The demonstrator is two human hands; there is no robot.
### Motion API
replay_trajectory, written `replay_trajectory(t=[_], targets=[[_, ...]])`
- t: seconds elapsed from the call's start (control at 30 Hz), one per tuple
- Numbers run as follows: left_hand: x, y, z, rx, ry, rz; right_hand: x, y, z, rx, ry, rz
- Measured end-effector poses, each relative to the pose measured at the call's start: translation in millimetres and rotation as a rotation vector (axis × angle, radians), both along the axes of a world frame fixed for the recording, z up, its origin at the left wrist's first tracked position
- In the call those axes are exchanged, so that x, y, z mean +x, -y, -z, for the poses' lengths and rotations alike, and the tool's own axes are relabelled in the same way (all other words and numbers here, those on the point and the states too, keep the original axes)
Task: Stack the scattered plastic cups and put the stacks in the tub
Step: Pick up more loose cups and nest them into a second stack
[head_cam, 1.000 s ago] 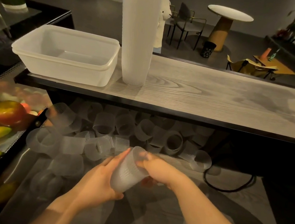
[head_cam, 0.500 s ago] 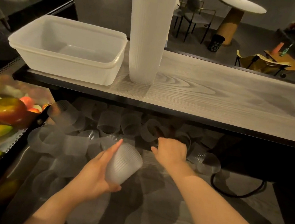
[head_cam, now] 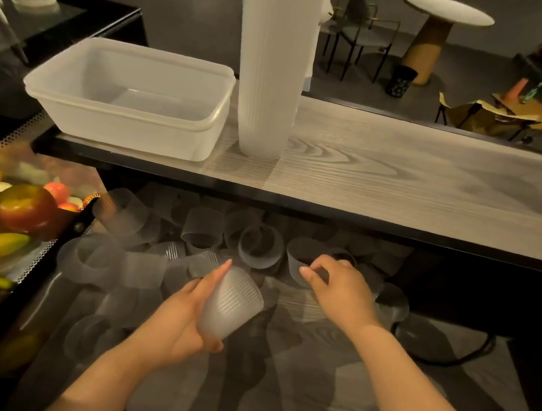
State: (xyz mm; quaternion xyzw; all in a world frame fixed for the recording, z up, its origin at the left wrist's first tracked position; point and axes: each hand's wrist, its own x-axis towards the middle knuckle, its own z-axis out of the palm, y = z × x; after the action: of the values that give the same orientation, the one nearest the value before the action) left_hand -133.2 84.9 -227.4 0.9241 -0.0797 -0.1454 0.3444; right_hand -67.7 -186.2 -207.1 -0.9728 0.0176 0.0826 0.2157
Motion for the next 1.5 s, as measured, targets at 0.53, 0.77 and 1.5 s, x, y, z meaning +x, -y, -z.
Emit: replay_trajectory(t=[0.53,0.77,1.5], targets=[[-27,37,-15,-0.087,-0.08,0.028,-83,-21,-9,0.627,-0.124,-0.036],[-49,29,-31,-0.159,-0.105,-0.042,-88,-43,-3,0.801,-0.034,0.097],[-67,11,-39,0.172,-0.026,-0.016,-76,1,90,0.224,-0.042,0.173]])
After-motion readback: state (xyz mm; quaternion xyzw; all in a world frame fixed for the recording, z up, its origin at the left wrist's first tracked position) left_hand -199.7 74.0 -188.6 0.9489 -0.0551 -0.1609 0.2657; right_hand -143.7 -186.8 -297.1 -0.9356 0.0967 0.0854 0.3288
